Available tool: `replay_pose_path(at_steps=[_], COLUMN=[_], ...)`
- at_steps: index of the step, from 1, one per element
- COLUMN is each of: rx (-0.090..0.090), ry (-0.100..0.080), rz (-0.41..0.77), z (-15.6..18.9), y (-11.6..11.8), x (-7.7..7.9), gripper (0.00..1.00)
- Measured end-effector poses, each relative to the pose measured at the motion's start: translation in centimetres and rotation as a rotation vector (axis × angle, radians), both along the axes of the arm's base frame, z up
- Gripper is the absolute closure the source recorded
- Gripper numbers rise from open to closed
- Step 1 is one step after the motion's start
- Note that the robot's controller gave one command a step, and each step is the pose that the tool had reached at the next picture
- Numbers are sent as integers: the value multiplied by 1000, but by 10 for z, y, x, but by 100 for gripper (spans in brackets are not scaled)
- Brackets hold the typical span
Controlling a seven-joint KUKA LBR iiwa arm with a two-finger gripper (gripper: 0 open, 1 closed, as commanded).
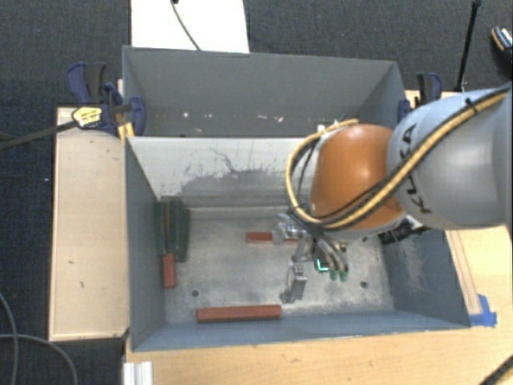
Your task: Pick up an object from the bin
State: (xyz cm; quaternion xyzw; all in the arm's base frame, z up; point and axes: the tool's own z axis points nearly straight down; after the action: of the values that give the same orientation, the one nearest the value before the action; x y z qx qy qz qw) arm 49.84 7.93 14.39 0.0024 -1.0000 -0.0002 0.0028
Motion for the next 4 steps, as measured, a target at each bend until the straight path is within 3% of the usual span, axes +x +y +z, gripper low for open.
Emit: replay_pose_path(at_steps=[1,2,3,4], rx=[0,2,2,-1], ry=[-8,-13,-15,-7], rz=[-235,-238,-261,-260], z=[-75,-72,86,82], y=[18,18,-7,-7], x=[43,45,31,30], gripper=[0,100,100,0])
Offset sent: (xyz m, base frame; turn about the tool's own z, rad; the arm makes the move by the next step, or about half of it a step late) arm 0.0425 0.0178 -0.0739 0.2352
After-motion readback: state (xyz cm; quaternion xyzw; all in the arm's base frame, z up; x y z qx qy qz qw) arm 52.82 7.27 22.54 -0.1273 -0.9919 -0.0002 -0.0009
